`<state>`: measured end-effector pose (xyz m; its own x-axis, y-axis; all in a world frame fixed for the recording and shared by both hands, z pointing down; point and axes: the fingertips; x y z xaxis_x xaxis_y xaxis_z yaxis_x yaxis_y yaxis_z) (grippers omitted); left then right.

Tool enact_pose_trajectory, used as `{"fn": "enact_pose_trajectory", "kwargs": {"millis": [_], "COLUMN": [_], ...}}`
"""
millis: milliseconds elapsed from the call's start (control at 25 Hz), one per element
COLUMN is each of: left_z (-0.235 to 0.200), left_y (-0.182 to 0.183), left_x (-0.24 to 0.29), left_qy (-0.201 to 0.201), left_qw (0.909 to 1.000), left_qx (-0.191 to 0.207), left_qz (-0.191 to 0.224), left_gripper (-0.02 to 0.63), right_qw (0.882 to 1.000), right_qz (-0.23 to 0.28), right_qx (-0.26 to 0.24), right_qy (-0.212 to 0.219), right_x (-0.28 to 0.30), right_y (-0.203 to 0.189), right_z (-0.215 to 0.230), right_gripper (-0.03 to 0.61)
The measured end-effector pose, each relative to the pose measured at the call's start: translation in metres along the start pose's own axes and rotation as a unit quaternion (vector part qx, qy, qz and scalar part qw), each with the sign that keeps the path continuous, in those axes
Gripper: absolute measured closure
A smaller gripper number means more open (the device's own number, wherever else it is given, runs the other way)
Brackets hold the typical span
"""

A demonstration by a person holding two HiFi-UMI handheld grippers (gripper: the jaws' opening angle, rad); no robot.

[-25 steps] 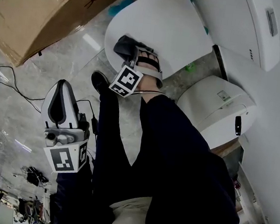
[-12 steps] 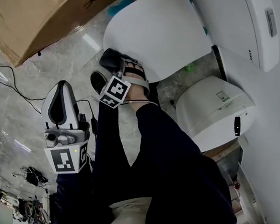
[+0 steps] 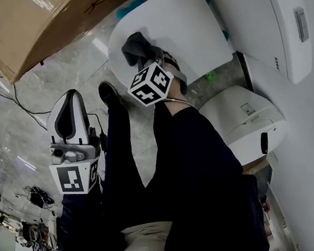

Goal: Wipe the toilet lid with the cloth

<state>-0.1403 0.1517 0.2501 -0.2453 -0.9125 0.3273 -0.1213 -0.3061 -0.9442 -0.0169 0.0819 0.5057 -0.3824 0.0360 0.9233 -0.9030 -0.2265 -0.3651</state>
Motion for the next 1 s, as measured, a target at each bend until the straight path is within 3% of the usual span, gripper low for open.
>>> {"fn": "enact_pose_trajectory", "kwargs": {"millis": [160, 280, 480, 600, 760, 1000], "left_z": [0.009, 0.011, 0.011, 0.012, 0.013, 0.012], "left_y": [0.005, 0.008, 0.007, 0.003, -0.003, -0.007], "left_x": [0.006, 0.009, 0.013, 0.011, 0.01, 0.011], "left_qy": [0.002, 0.013, 0.03, 0.039, 0.042, 0.039], "left_qw": [1.0, 0.9999, 0.9995, 0.9992, 0.9989, 0.9989], "left_qx": [0.004, 0.004, -0.008, -0.01, -0.015, -0.024], "left_qz": [0.004, 0.005, 0.0, -0.005, -0.011, -0.013], "left_gripper": [0.598, 0.598, 0.598, 0.598, 0.598, 0.598], "right_qw": [0.99, 0.978, 0.946, 0.934, 0.931, 0.943], "right_qz": [-0.035, -0.059, -0.113, -0.137, -0.164, -0.16], "right_qx": [-0.085, -0.119, -0.198, -0.212, -0.202, -0.149], "right_qy": [-0.106, -0.16, -0.232, -0.252, -0.255, -0.252], "right_x": [-0.031, -0.048, -0.054, -0.047, -0.033, -0.026], "right_y": [0.007, 0.012, 0.018, 0.016, 0.01, 0.008], "right_z": [0.098, 0.16, 0.229, 0.258, 0.279, 0.273], "right_gripper": [0.512, 0.512, 0.512, 0.512, 0.512, 0.514]}}
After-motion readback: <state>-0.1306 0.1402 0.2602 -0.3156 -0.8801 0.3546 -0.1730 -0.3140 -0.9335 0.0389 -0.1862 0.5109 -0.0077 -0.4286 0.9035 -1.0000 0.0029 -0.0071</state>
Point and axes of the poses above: the fingertips, and each gripper's own axes: x forward along the fingers, z to its right, y out of its top, and after that the axes turned 13 degrees about y, right-handed
